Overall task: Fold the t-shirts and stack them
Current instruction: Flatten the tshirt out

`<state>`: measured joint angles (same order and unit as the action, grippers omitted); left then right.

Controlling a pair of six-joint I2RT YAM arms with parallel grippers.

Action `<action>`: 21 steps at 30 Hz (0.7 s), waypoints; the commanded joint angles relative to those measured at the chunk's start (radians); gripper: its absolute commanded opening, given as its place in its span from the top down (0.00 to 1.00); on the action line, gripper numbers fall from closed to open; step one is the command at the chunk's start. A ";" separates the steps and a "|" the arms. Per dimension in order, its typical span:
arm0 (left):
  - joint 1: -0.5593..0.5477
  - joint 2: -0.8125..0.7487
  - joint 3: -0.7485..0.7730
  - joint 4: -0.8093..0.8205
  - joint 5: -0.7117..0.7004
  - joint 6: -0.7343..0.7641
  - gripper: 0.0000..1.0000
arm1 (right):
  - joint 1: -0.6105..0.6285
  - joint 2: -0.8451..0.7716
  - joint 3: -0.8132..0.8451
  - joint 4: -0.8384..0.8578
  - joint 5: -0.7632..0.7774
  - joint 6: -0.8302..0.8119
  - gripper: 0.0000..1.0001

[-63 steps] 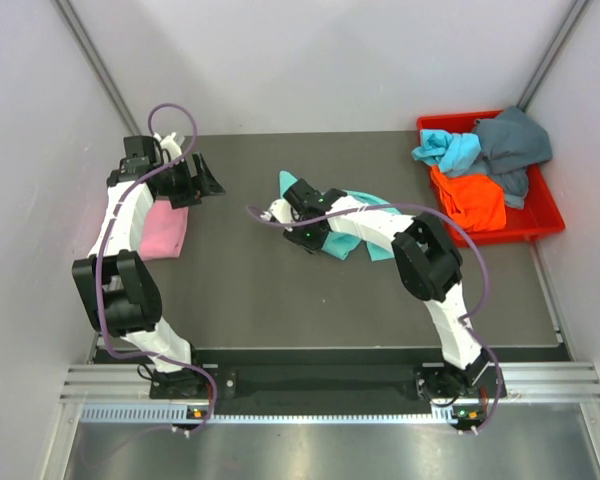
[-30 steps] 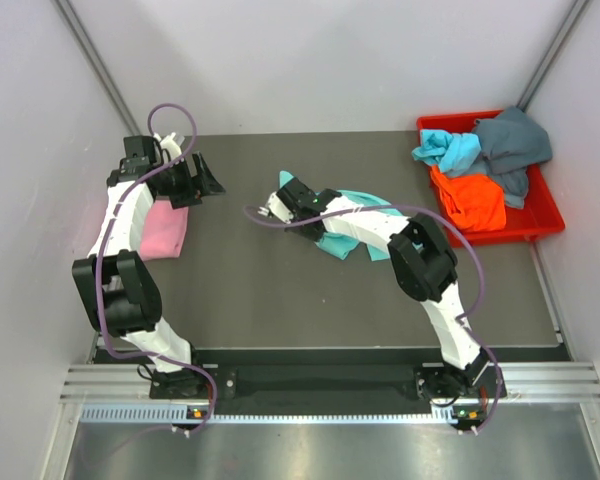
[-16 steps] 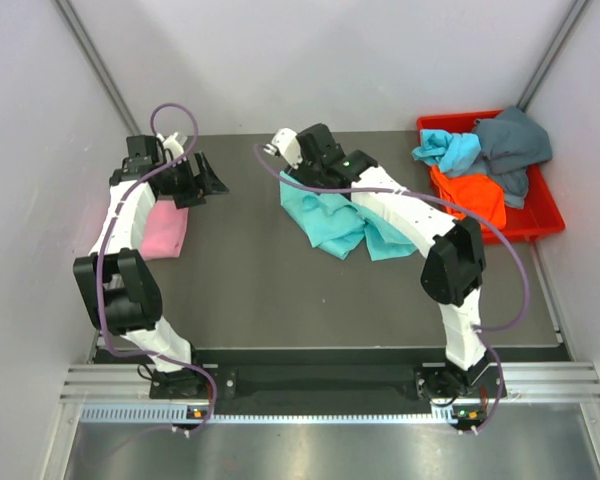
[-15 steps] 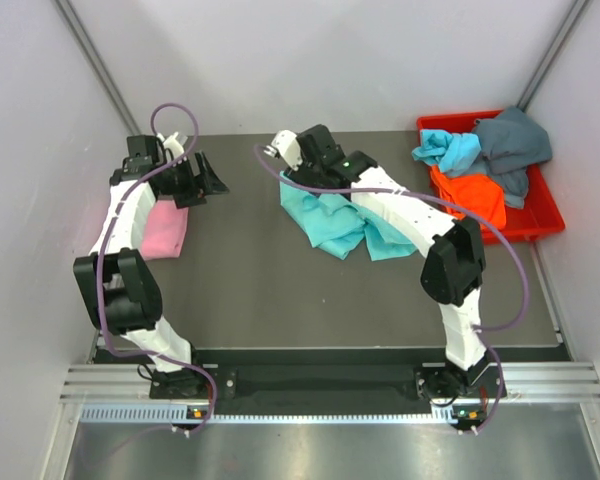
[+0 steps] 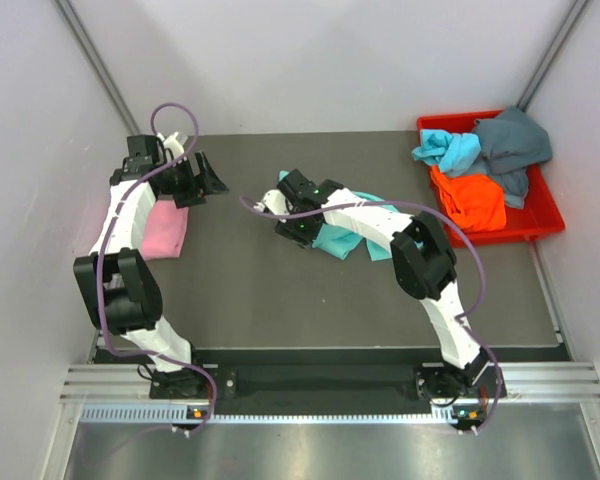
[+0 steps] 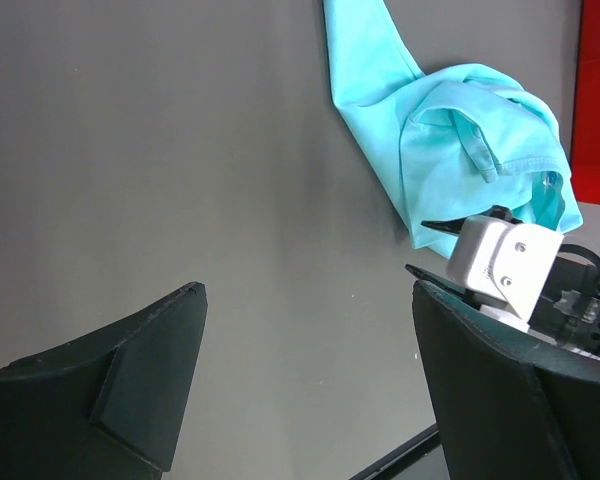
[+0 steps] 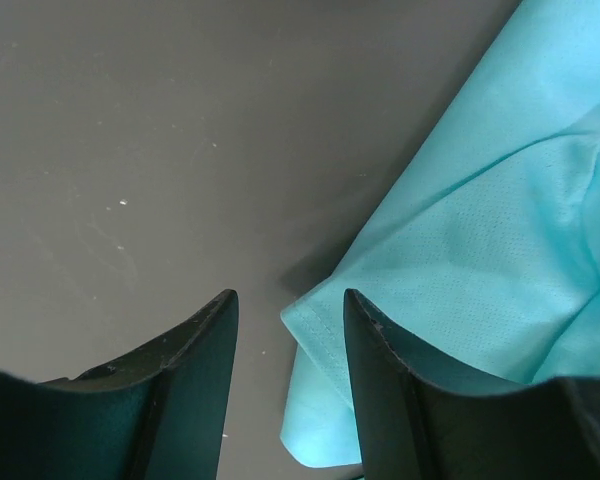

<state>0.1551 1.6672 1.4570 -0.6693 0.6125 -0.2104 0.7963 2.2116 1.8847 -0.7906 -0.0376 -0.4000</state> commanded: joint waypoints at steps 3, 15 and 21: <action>-0.003 -0.035 0.017 0.037 0.000 0.014 0.12 | 0.001 0.005 0.008 0.002 0.007 0.021 0.53; -0.003 -0.020 0.022 0.043 0.003 0.011 0.12 | 0.009 0.000 -0.097 -0.001 0.131 0.016 0.54; -0.002 -0.015 0.023 0.043 0.004 0.006 0.12 | 0.009 0.031 -0.088 0.010 0.153 0.013 0.54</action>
<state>0.1551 1.6672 1.4570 -0.6678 0.6090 -0.2104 0.7979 2.2196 1.7805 -0.7895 0.0784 -0.3904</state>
